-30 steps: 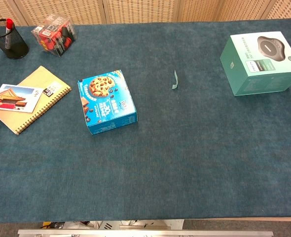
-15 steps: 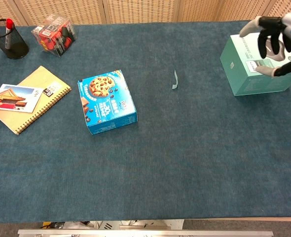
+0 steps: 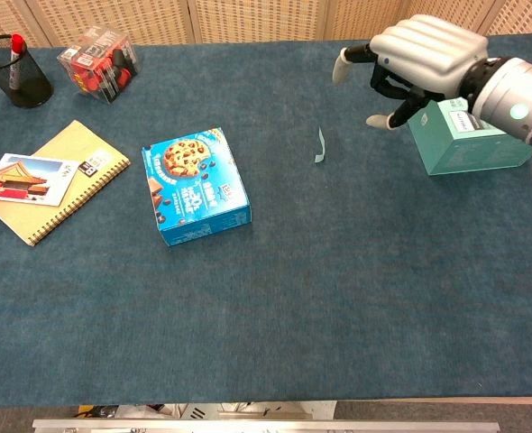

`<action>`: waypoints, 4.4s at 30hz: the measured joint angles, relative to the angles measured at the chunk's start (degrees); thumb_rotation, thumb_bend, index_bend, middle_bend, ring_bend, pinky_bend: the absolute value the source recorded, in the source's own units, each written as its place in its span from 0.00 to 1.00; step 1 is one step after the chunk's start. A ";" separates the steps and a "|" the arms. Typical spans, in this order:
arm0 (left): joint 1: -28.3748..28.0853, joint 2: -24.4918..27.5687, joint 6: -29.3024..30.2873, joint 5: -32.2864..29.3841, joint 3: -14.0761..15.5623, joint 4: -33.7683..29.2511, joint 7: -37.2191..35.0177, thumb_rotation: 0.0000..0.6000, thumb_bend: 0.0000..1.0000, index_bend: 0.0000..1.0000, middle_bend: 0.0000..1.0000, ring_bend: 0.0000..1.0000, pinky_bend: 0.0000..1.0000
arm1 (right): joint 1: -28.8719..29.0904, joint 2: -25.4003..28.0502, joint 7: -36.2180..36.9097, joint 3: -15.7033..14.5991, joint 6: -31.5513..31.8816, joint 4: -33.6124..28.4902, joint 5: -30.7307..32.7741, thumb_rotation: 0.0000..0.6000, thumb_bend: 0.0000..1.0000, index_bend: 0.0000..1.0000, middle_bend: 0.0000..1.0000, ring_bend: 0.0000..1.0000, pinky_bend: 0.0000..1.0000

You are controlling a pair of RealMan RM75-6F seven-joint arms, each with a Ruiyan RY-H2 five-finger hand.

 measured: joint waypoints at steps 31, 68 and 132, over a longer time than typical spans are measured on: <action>-0.85 -0.68 -2.30 -0.65 -0.42 -0.27 0.79 1.00 0.29 0.15 0.25 0.24 0.20 | 2.60 -0.70 -2.25 -1.58 1.28 4.24 6.65 1.00 0.27 0.39 0.95 0.97 1.00; 1.58 -1.08 -1.26 -1.72 0.34 2.65 -3.70 1.00 0.29 0.15 0.25 0.24 0.20 | 14.76 -21.87 -12.64 -5.21 -11.69 28.30 16.93 1.00 0.25 0.47 0.95 0.98 1.00; 2.78 -0.82 -1.00 -3.44 -0.61 3.44 -4.62 1.00 0.29 0.15 0.24 0.24 0.20 | 16.52 -25.85 -6.05 -4.27 -10.88 32.71 12.33 1.00 0.32 0.64 0.96 0.98 1.00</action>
